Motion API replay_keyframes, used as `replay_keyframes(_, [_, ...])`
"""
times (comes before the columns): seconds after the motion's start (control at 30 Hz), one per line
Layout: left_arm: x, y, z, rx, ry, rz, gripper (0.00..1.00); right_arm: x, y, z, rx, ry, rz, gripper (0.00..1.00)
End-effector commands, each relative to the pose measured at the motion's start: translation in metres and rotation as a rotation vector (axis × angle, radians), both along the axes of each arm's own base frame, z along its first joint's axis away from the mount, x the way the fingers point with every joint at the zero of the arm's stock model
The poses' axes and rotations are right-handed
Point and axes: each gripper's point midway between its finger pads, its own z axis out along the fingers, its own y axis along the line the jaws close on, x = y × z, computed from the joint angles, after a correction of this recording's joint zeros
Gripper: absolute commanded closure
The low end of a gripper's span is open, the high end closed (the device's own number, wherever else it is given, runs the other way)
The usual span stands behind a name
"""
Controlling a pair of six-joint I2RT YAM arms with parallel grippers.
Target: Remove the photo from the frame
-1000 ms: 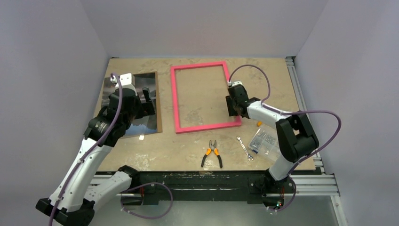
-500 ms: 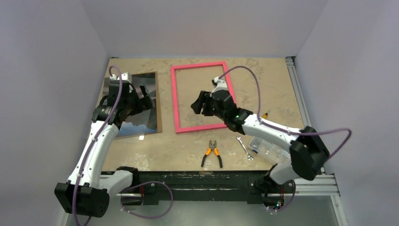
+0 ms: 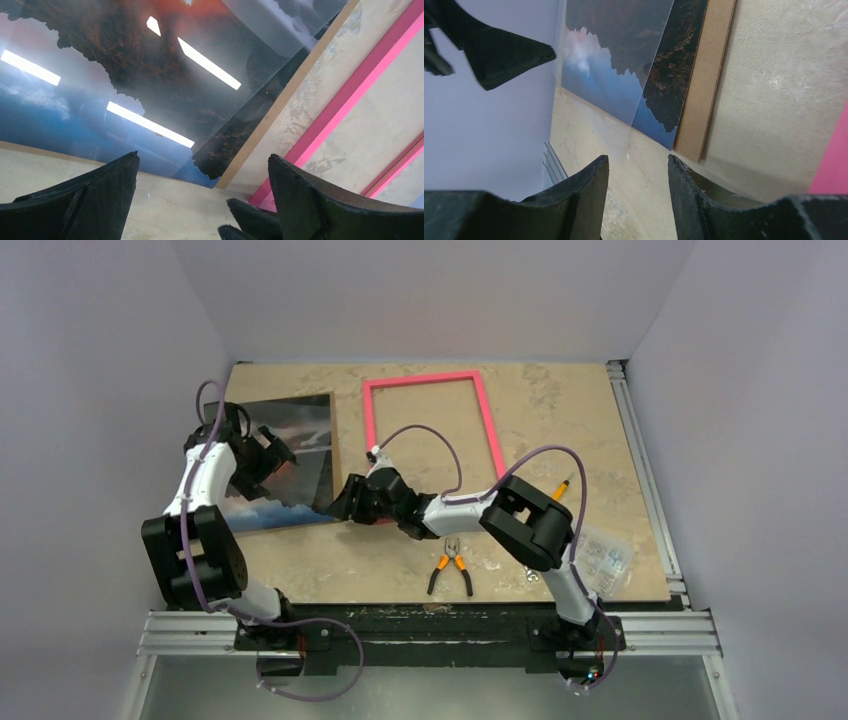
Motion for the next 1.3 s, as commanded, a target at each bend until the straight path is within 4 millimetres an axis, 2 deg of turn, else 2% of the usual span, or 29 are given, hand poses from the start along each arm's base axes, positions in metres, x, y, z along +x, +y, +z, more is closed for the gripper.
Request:
replay_keyframes(0.0, [0.021,0.009,0.043,0.026,-0.117,0.072,0.03,0.01,0.026,0.026,0.105,0.015,-0.033,0.56])
replay_keyframes(0.2, [0.02,-0.01,0.019,-0.092,-0.09,0.061,0.03,0.009,0.028,-0.007,0.042,0.066,-0.048,0.57])
replay_keyframes(0.33, [0.023,-0.013,0.028,-0.103,-0.126,0.053,0.03,0.007,0.026,-0.015,0.042,0.085,-0.048,0.59])
replay_keyframes(0.53, [0.02,-0.007,0.045,-0.059,-0.164,0.072,0.04,0.004,0.033,-0.028,0.058,0.124,-0.038,0.65])
replay_keyframes(0.73, [0.015,-0.001,0.06,-0.005,-0.201,0.081,0.04,0.002,0.035,-0.035,0.086,0.159,-0.042,0.66])
replay_keyframes(0.93, [0.014,-0.003,0.065,0.011,-0.219,0.073,0.05,0.002,0.031,-0.039,0.103,0.176,-0.063,0.67])
replay_keyframes(1.03, [0.015,-0.005,0.063,0.0,-0.219,0.072,0.05,0.001,0.033,-0.042,0.112,0.188,-0.06,0.72])
replay_keyframes(1.27, [0.015,-0.006,0.065,-0.005,-0.222,0.072,0.05,0.003,0.044,-0.047,0.118,0.196,-0.044,0.71])
